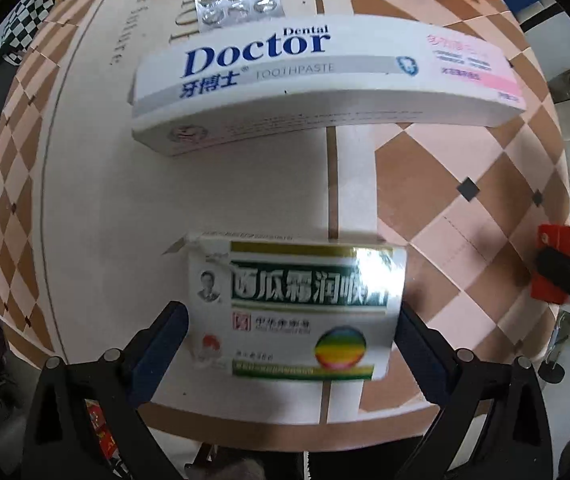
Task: Collect trash
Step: 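Grasp the green lozenge box with the left tool while the right grasps the milk carton, then carry the lozenge box and milk carton with both tools over the trash bin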
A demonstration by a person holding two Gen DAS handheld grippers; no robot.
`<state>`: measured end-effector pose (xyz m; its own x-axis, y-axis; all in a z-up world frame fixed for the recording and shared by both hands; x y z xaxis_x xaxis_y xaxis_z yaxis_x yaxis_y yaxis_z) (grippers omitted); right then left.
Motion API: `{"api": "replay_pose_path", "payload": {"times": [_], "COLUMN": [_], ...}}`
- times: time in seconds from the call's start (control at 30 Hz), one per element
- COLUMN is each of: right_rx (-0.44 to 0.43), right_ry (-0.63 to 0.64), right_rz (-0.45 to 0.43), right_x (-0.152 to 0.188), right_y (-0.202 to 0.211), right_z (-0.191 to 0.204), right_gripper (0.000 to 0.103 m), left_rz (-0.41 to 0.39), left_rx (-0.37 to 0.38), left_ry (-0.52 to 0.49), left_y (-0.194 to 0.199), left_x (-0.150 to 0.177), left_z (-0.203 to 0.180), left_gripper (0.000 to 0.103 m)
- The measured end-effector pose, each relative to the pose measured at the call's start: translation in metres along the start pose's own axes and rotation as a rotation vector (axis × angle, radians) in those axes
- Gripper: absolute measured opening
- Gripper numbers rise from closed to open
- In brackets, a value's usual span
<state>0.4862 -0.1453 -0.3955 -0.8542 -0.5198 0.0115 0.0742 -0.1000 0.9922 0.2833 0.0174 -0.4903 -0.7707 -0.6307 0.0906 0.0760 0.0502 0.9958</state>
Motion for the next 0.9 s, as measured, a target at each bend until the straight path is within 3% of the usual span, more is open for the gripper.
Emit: {"api": "replay_pose_path", "payload": {"times": [0.27,0.53,0.67,0.9], "right_rx": [-0.028,-0.022,-0.047,-0.083], "right_ry": [0.030,0.074,0.062,0.024], "right_rz": [-0.024,-0.149,-0.207,-0.291], "right_x": [0.008,0.031,0.060,0.142], "right_y": [-0.001,0.031,0.053,0.085], "right_z": [0.012,0.045,0.067,0.121], "right_gripper": [0.094,0.094,0.094,0.094], "left_rz": [-0.103,-0.248,-0.320,-0.417], "left_rx": [-0.045,-0.061,-0.045,0.007], "left_ry": [0.008,0.007,0.003,-0.042], "left_y": [0.024,0.080,0.110,0.133], "left_x": [-0.009,0.014,0.030,0.089], "left_z": [0.011,0.023,0.027,0.083], "left_gripper": [0.096,0.096,0.096,0.096]}}
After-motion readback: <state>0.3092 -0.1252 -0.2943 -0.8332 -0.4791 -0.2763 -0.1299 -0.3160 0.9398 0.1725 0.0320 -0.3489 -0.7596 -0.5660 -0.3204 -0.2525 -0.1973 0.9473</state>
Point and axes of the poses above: each gripper's, at about its wrist camera, not at the fingertips, and y roughly against the way its jaws point, z to its left, x to its underside, the point moved 10 cm from there along -y, roughly the way its jaws point, and after that the axes turned 3 degrees about z, right-handed, at the moved point
